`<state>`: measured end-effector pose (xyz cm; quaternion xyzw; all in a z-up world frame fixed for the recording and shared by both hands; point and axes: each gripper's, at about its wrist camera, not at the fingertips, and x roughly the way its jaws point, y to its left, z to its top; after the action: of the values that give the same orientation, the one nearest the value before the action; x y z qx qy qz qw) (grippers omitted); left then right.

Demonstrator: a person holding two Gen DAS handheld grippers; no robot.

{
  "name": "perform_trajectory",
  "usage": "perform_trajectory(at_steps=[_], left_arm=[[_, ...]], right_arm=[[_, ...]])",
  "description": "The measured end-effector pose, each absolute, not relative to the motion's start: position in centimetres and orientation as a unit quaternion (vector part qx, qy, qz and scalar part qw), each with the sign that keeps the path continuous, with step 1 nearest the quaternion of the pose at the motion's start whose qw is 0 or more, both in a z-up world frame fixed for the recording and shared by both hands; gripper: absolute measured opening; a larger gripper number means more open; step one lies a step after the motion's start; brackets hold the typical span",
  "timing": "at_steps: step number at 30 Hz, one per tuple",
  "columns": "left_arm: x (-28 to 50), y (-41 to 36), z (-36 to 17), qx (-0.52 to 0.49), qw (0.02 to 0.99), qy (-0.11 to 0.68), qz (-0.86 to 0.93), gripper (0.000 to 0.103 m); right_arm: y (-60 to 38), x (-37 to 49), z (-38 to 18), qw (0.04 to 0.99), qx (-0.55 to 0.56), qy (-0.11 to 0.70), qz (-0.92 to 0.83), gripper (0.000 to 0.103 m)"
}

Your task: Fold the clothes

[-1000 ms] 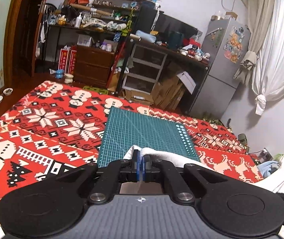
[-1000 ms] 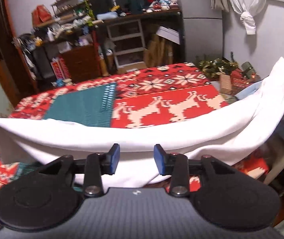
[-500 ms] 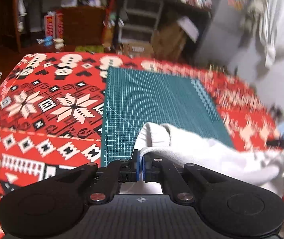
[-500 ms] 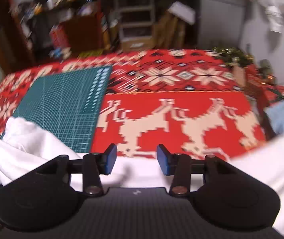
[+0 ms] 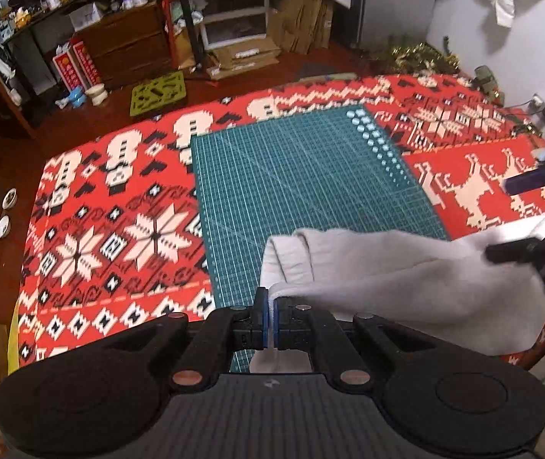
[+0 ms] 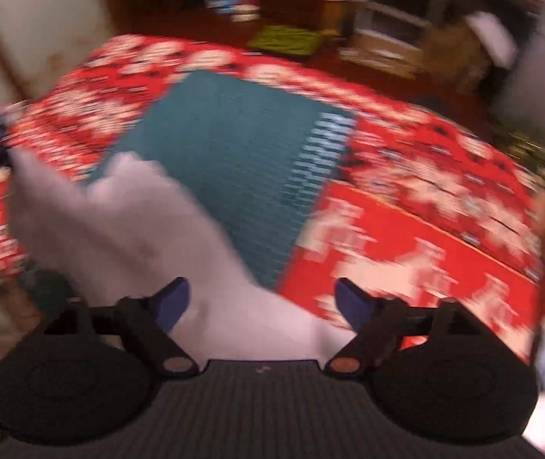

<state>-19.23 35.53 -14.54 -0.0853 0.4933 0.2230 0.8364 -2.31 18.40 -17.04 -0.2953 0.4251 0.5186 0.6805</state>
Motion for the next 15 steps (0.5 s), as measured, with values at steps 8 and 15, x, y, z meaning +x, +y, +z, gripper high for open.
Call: perform_trajectory(at_steps=[8, 15], left_arm=[[-19.9, 35.7, -14.0, -0.100, 0.843, 0.484, 0.214, 0.002], [-19.8, 36.2, -13.9, -0.107, 0.841, 0.475, 0.235, 0.002]], right_arm=[[22.8, -6.1, -17.6, 0.625, -0.339, 0.382, 0.590, 0.074], [25.9, -8.9, -18.8, 0.570, -0.402, 0.357, 0.621, 0.004]])
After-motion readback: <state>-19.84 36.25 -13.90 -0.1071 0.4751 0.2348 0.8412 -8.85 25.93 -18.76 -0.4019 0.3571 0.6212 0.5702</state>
